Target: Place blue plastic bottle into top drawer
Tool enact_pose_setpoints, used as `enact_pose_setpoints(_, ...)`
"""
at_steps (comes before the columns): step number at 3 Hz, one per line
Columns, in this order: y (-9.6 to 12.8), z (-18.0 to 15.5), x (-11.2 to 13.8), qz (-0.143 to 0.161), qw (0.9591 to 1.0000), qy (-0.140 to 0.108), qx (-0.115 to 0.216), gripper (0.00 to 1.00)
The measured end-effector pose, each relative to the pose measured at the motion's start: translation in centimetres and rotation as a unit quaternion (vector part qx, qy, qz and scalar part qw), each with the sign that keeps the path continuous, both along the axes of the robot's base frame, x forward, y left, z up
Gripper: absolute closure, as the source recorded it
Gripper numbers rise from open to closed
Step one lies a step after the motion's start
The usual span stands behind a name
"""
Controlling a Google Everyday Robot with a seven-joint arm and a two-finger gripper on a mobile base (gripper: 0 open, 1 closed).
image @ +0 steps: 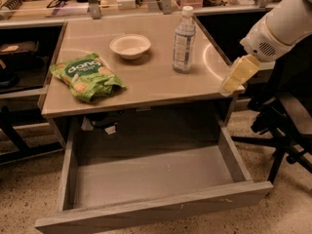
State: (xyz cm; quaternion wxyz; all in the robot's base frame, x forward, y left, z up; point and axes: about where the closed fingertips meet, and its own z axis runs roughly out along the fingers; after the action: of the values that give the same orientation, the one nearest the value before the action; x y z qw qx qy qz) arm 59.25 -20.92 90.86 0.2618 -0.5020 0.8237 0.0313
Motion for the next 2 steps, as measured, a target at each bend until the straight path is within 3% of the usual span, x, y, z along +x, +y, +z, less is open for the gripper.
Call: enact_pose_setpoints(2, 1.4, -0.5, 8.9, -0.022, 0.9963, -0.045, 0.07, 0.0)
